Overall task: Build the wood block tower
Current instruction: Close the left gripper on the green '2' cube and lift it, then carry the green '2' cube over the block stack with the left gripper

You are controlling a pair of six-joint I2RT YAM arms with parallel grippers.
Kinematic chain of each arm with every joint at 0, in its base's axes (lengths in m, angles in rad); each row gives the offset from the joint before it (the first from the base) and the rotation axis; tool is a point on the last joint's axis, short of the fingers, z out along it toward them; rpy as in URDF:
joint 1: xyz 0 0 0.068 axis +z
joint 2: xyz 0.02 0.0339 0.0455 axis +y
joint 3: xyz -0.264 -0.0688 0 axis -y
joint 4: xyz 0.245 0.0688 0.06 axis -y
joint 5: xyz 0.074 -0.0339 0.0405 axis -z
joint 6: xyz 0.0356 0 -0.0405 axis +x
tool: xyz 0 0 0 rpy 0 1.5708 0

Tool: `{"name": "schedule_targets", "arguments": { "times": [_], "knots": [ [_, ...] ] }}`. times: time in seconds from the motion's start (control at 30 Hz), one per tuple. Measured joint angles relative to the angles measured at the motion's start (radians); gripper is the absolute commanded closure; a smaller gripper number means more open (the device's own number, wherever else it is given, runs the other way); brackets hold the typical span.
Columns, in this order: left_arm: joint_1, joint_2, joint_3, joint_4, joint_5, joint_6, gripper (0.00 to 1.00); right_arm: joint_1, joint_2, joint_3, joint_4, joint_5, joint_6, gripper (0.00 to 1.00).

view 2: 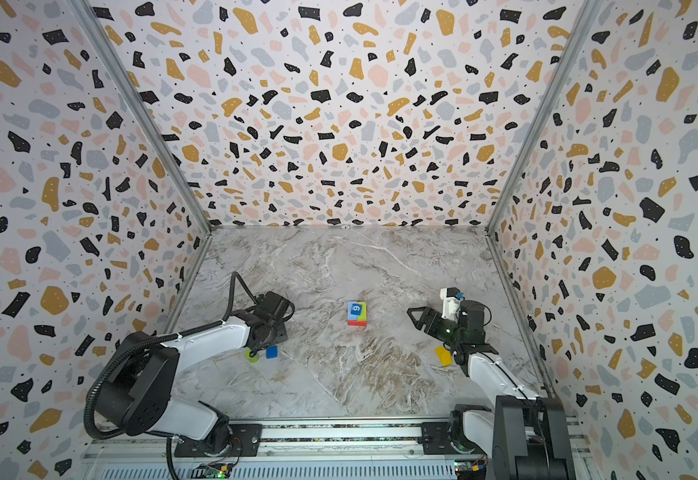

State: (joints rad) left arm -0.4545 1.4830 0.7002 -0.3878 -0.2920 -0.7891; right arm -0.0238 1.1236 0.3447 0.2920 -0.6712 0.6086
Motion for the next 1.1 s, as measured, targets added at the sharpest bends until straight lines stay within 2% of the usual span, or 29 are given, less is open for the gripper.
{"name": "schedule_targets", "arguments": {
  "times": [0.17,0.6,0.8,1.1],
  "knots": [
    [0.002,0.006,-0.002,0.008,0.002,0.002,0.56,0.0,0.002,0.0,0.0,0.0,0.0,0.2],
    [0.006,0.015,-0.002,0.03,0.007,0.016,0.71,0.0,0.03,0.0,0.0,-0.008,0.003,0.24],
    [0.006,0.006,0.006,0.006,0.007,0.043,0.73,0.0,0.031,0.0,0.0,-0.014,0.003,0.24],
    [0.006,-0.04,0.103,-0.078,0.008,0.116,0.73,0.0,0.038,0.0,0.007,-0.016,0.003,0.24]
  ]
}}
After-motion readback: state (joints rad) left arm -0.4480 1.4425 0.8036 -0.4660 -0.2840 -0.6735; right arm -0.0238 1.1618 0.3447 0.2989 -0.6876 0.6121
